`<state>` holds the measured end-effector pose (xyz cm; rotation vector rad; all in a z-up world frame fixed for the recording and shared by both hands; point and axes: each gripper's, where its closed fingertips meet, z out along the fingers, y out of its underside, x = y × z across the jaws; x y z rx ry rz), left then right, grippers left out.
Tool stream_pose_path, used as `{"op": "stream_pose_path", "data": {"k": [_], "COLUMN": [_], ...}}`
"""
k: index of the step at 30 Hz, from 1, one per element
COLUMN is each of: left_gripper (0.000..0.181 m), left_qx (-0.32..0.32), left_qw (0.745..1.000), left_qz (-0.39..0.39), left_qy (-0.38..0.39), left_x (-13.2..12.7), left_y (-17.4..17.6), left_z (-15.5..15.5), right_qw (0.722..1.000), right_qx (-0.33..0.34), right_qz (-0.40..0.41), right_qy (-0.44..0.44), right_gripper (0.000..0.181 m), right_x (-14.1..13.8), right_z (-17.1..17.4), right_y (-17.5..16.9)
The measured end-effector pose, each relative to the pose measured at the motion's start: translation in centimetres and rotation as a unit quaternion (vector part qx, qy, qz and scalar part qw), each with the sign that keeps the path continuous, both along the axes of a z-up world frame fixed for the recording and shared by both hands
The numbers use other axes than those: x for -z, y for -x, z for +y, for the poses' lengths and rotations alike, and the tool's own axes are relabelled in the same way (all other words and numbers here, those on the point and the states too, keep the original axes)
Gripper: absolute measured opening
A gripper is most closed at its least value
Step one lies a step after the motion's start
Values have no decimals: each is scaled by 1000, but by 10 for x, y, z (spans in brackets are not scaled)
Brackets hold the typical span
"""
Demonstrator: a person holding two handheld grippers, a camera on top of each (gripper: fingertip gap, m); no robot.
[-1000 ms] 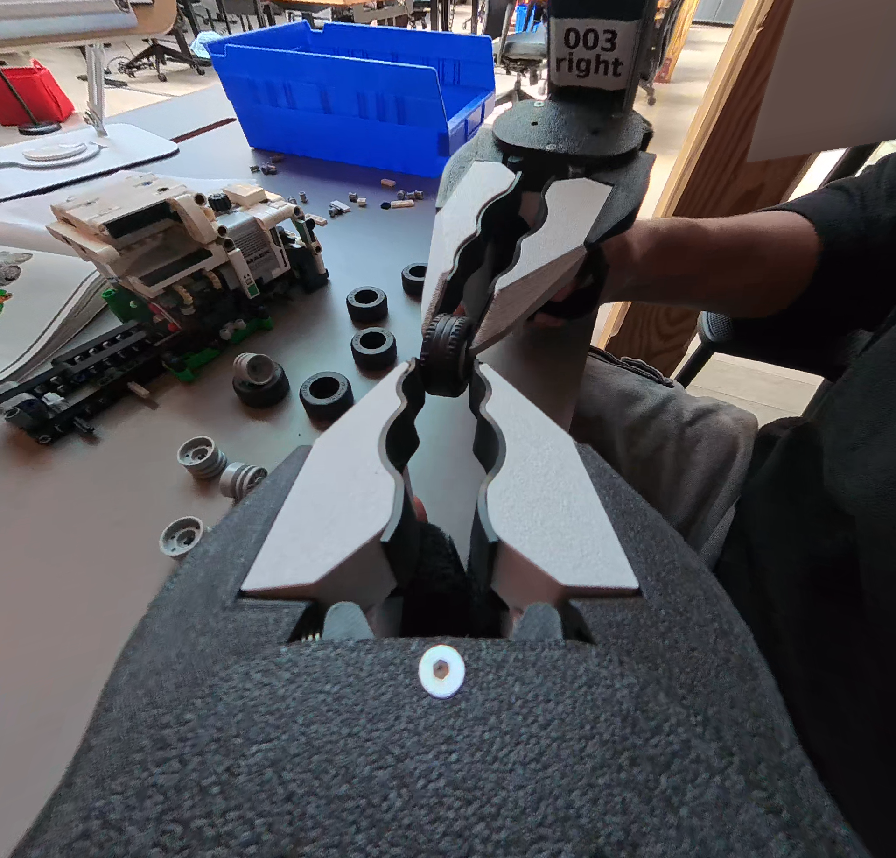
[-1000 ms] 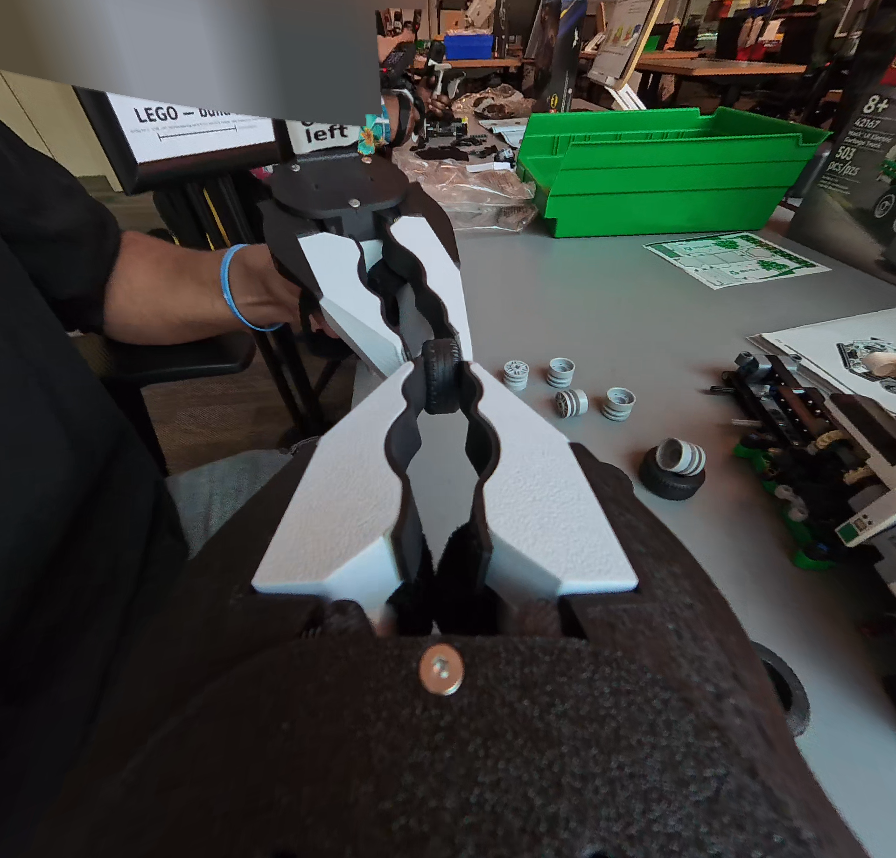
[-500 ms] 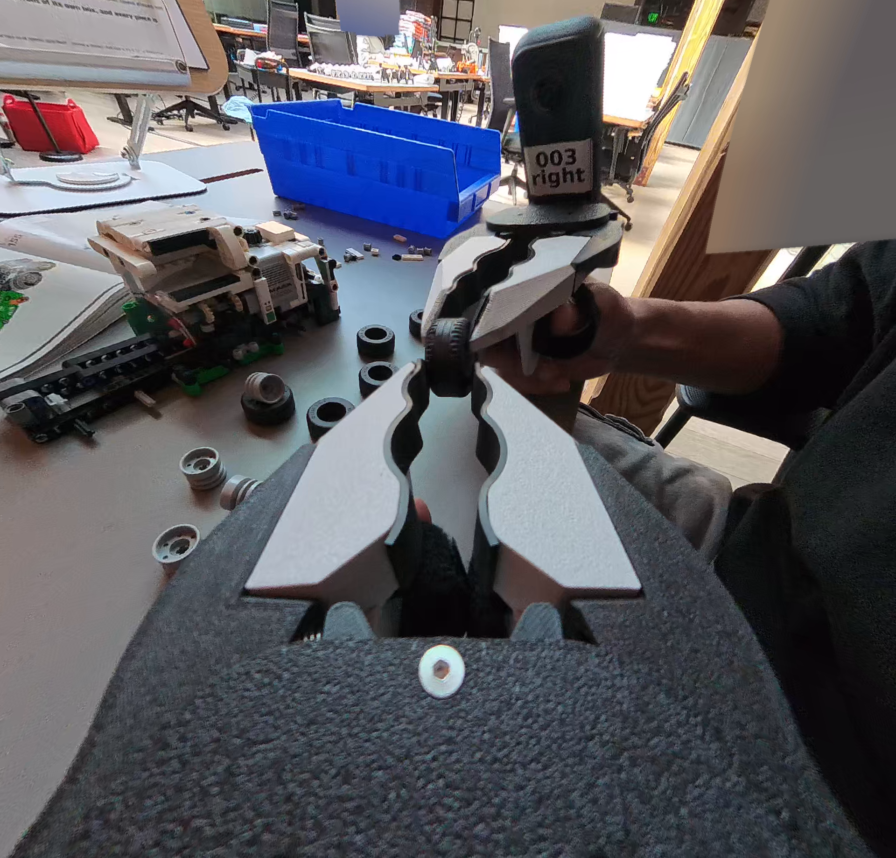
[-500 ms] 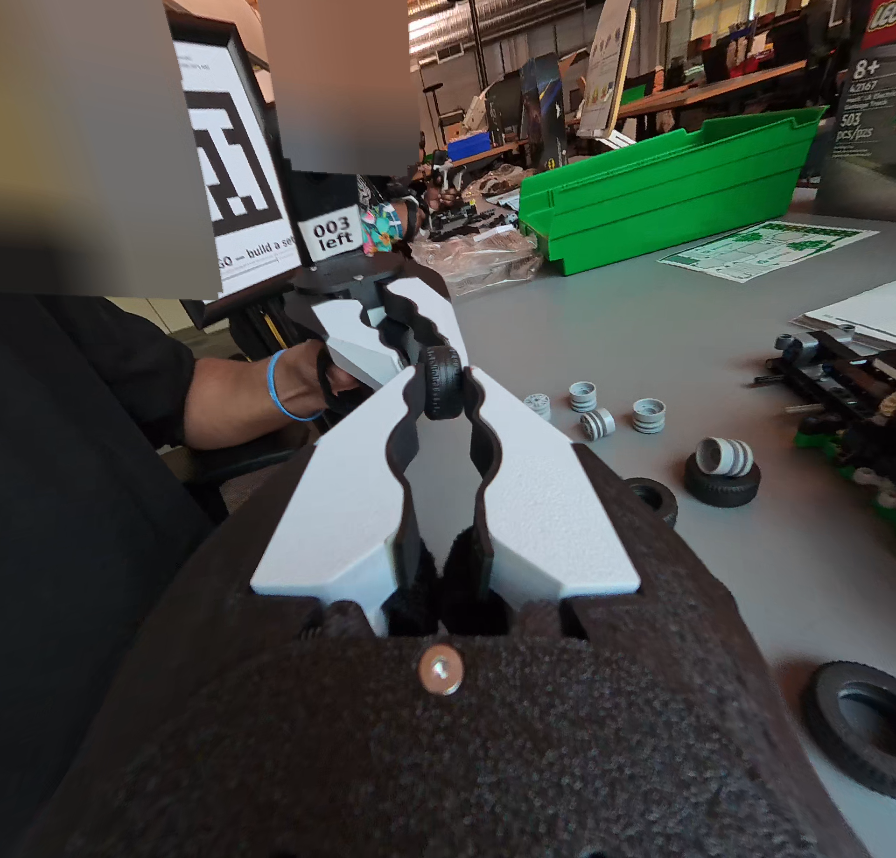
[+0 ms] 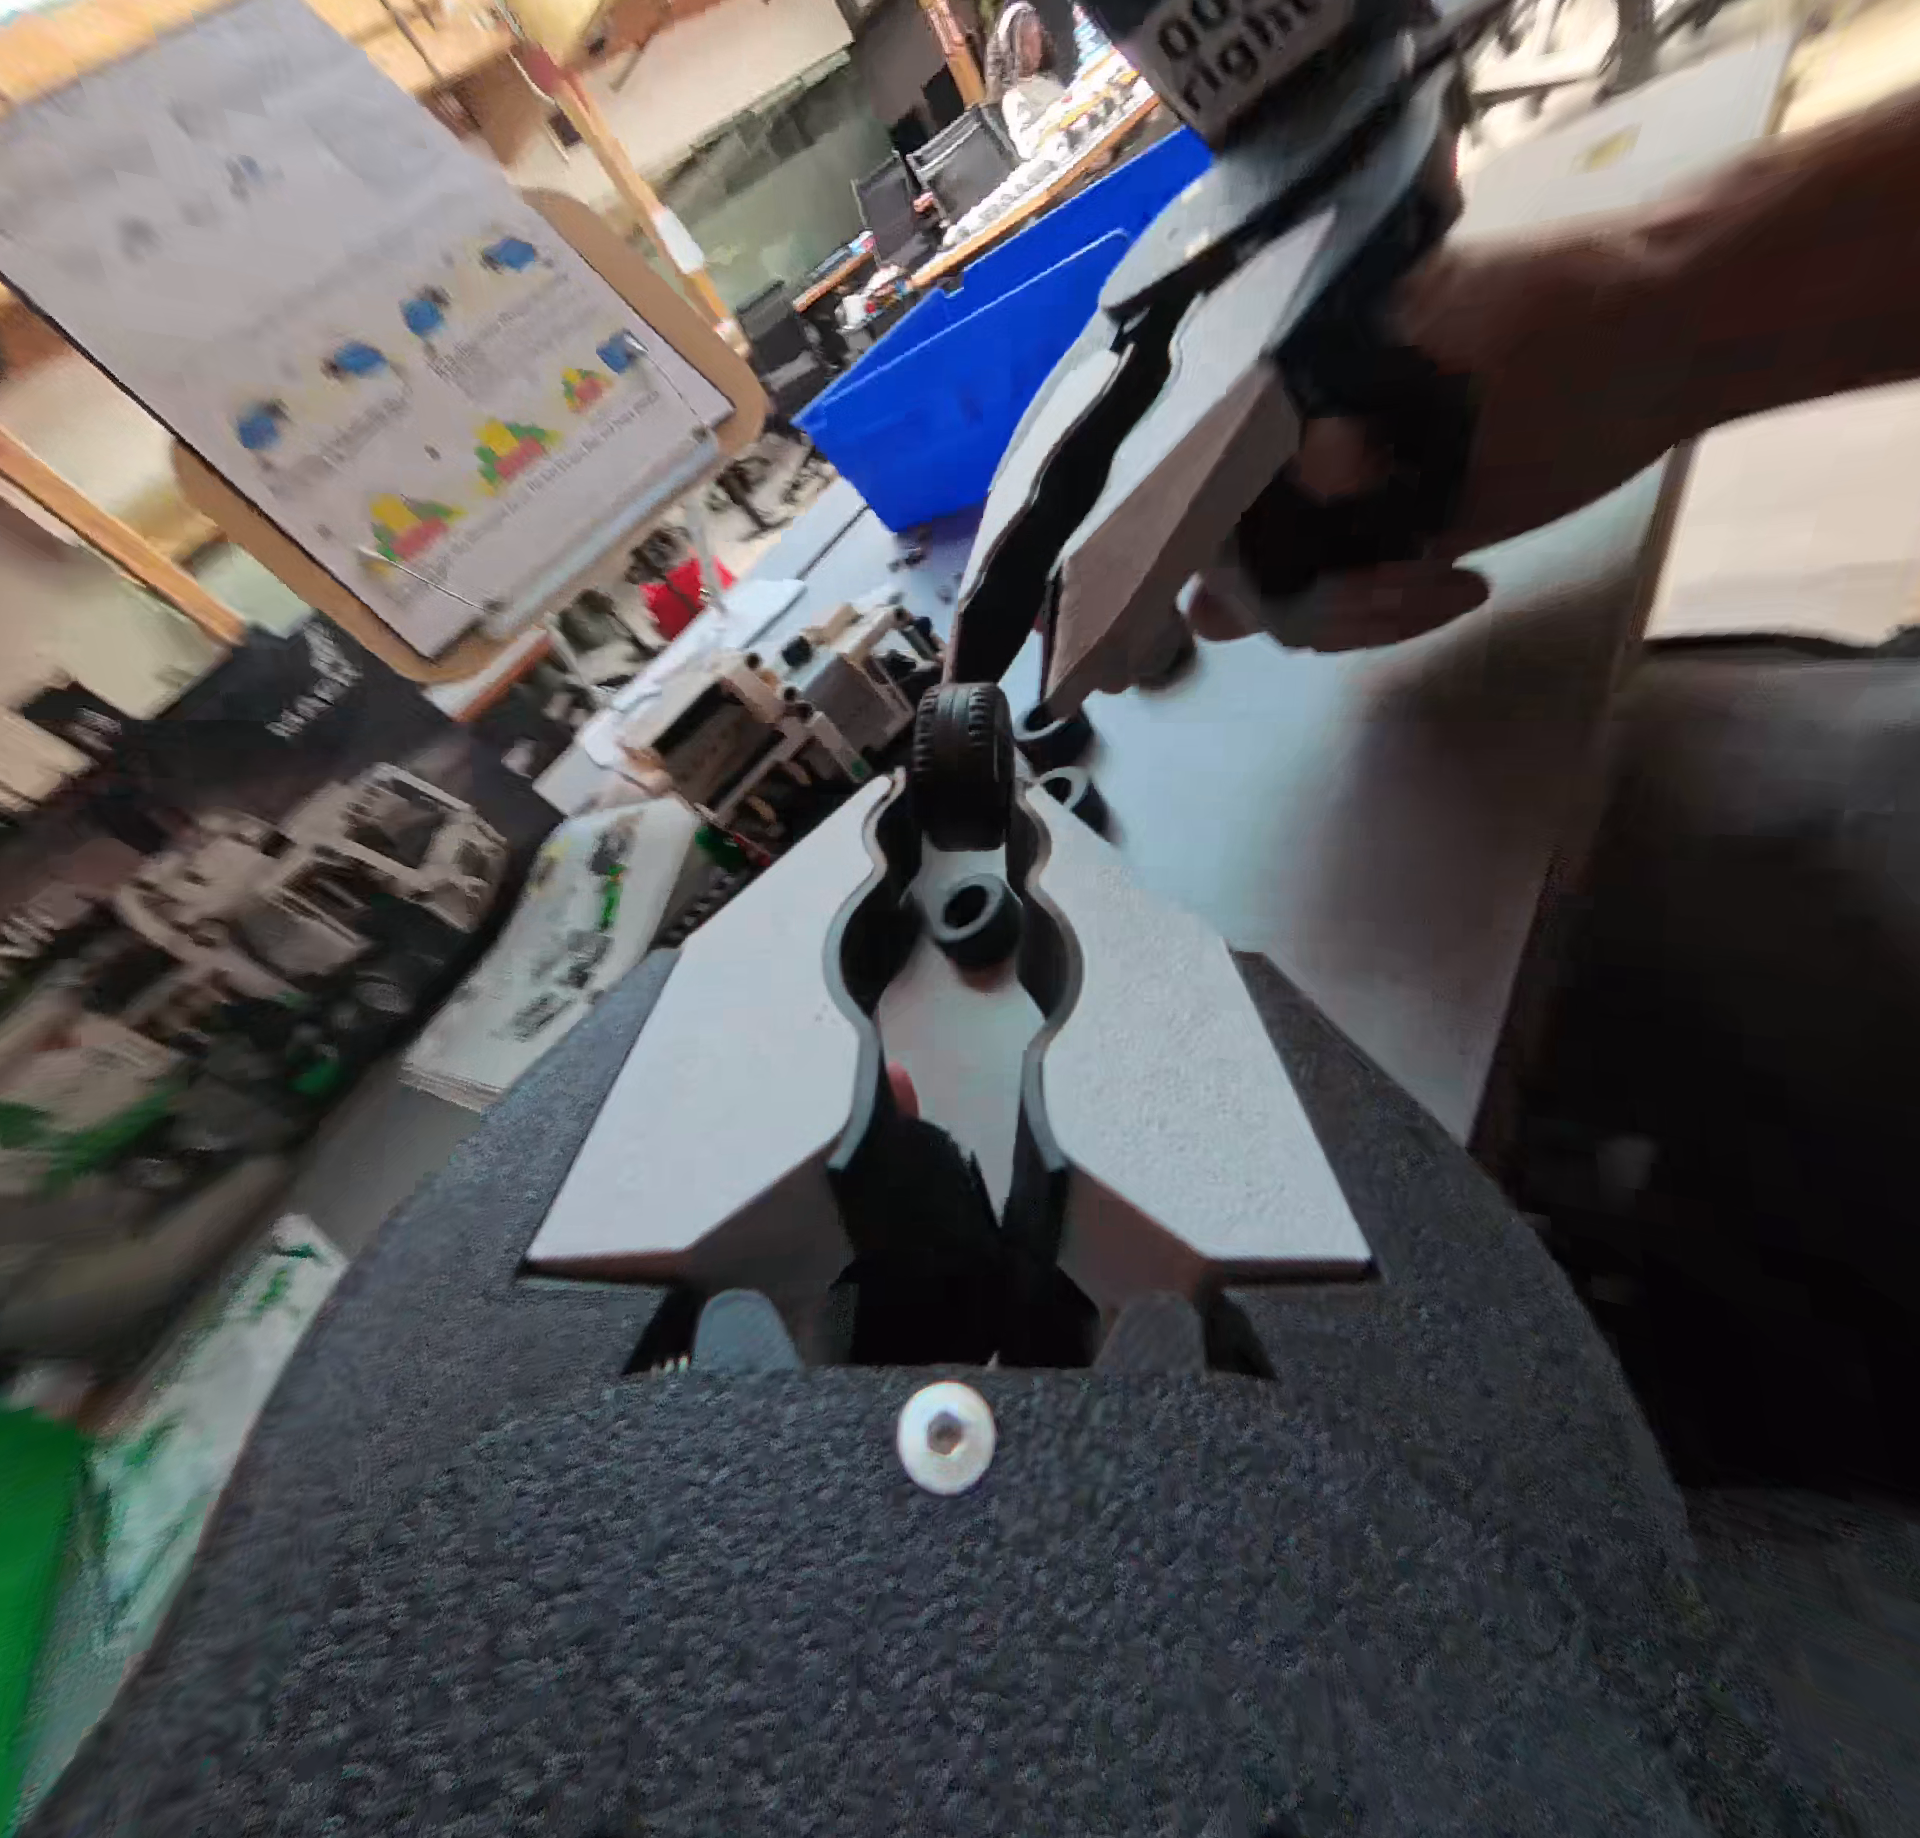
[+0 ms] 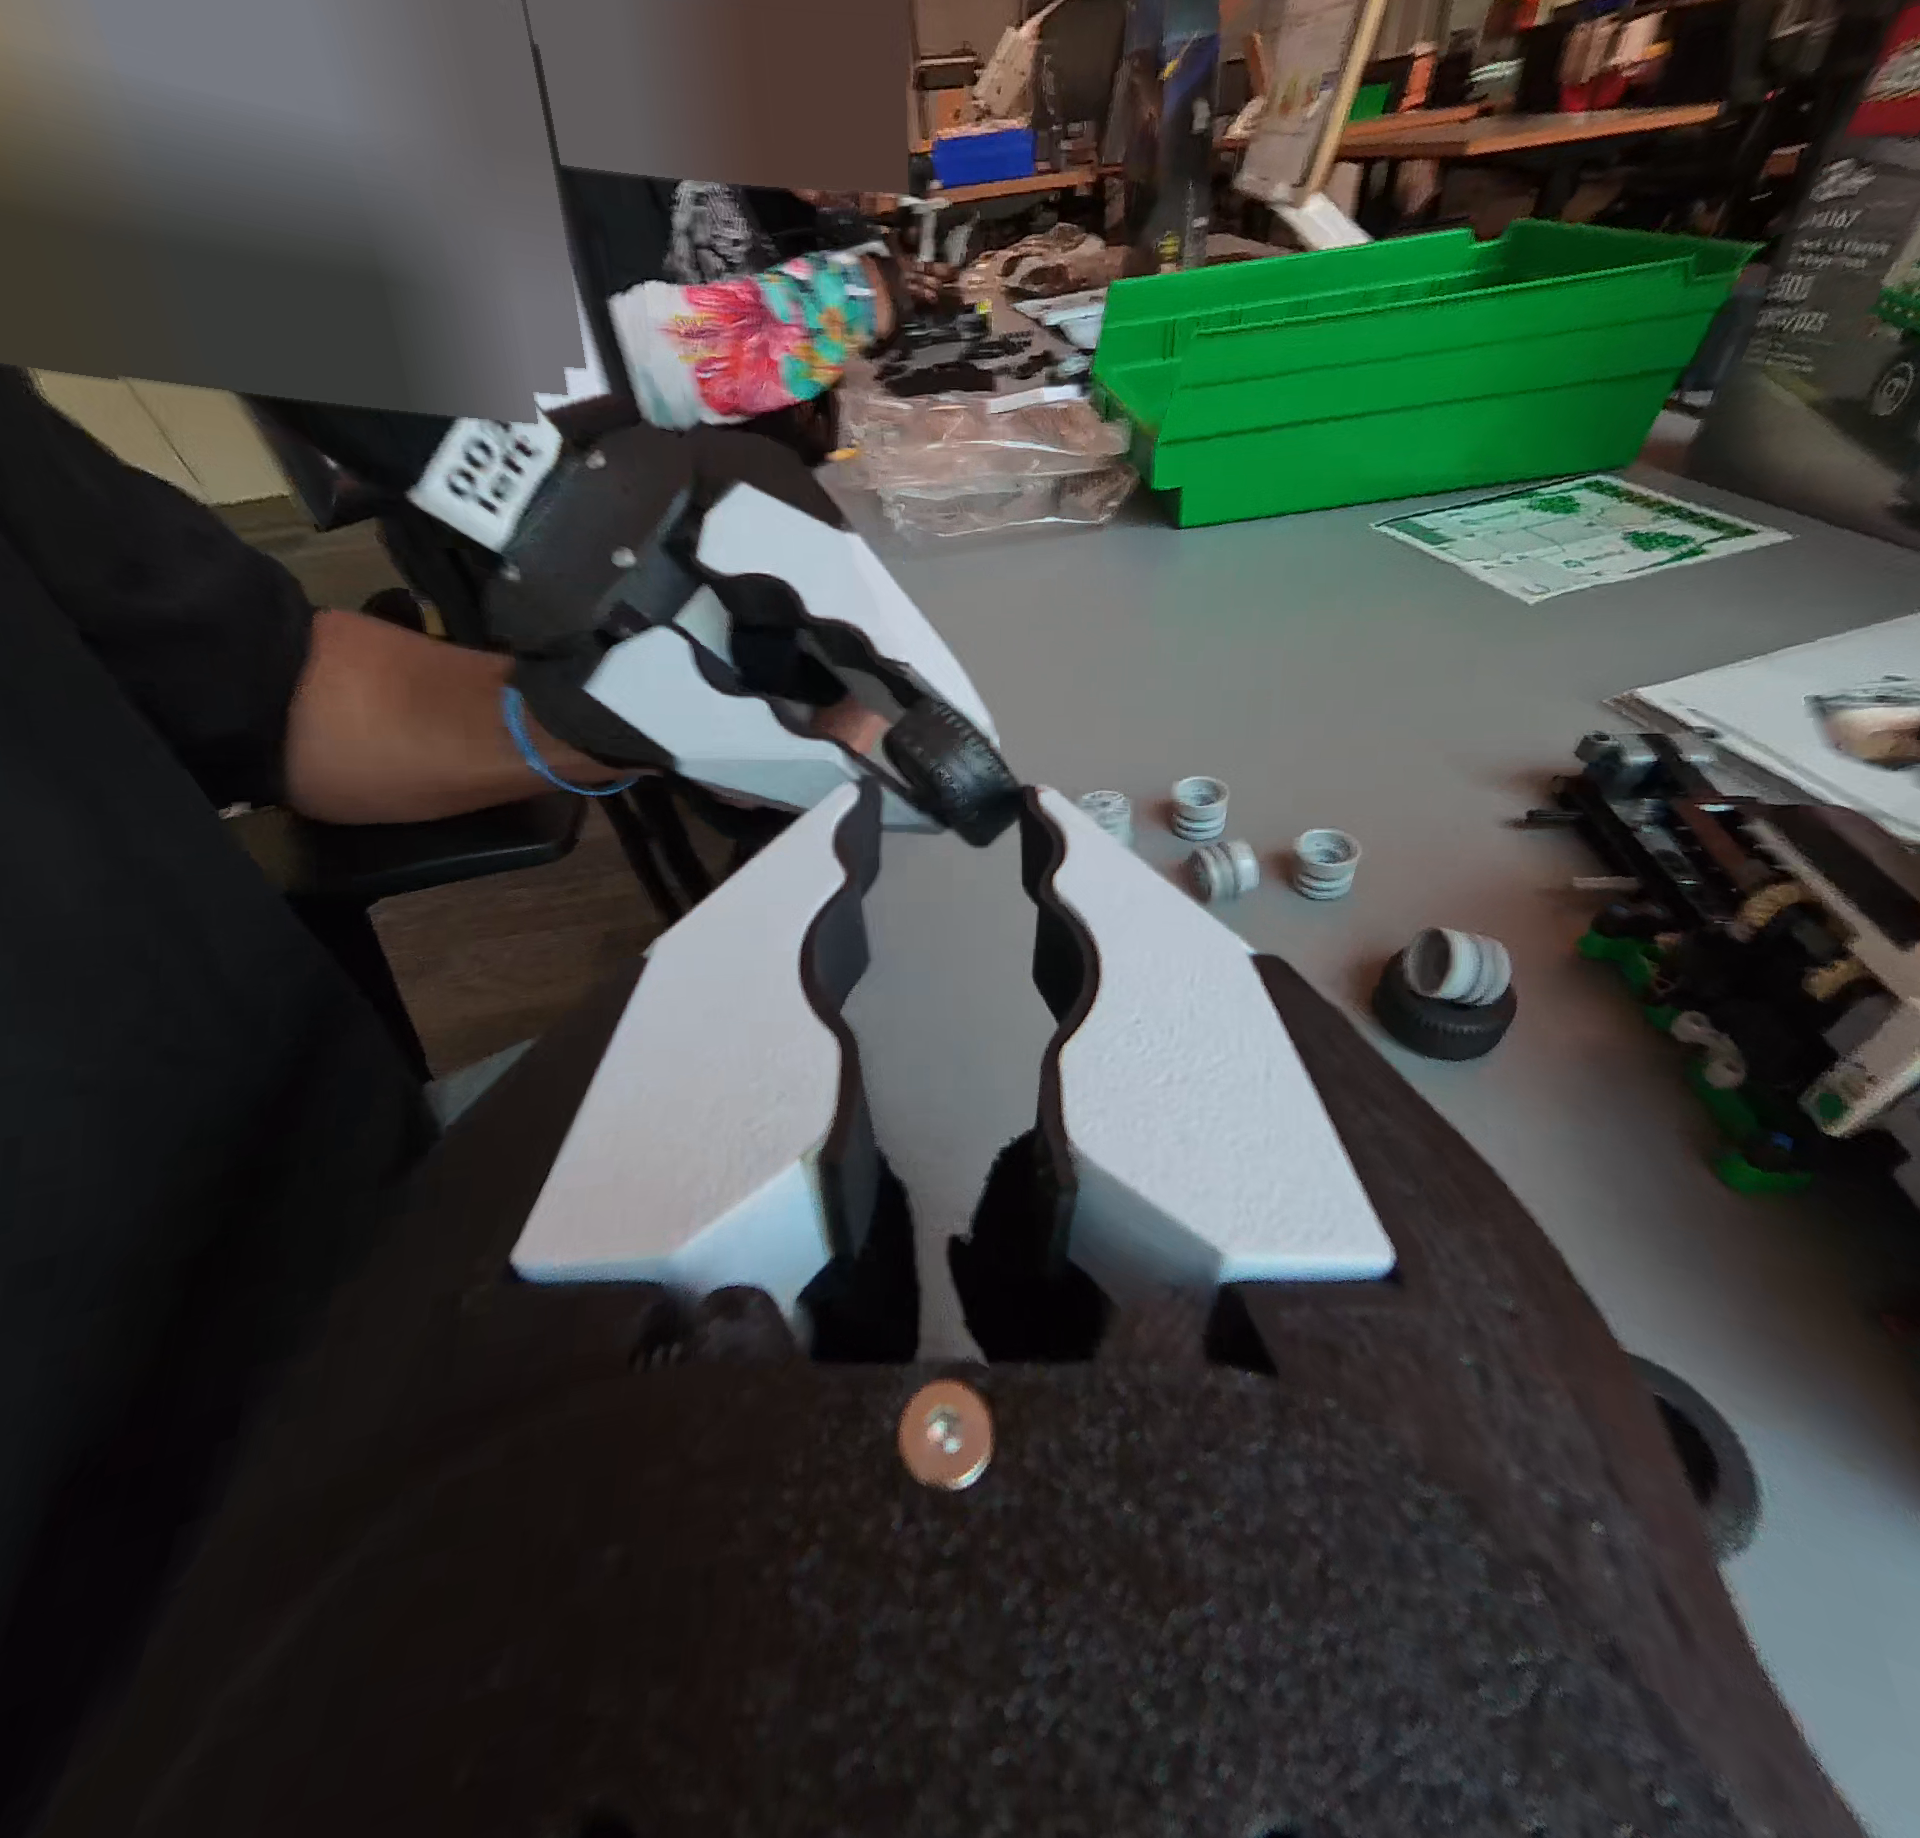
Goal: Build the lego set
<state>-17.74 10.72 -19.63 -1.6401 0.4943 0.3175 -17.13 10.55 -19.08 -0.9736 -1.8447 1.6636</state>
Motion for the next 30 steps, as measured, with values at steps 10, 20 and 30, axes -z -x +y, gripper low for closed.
{"op": "stream_pose_path", "data": {"k": [10, 20, 30], "left_gripper": [13, 38, 53], "left_qx": [-80, -66, 65], "left_qw": [961, 991, 929], "left_qz": [247, 118, -331], "left_qy": [-97, -19, 150], "left_x": [-9, 16, 6], "left_y": [-5, 10, -4], "left_z": [-3, 7, 18], "right_qw": [963, 995, 829], "right_qx": [-73, 88, 172], "right_qz": [-107, -37, 175], "right_qy": [236, -17, -503], "right_gripper": [43, 30, 29], "right_x": [-8, 10, 9], "right_z": [-12, 32, 17], "right_y": [-3, 9, 10]}}
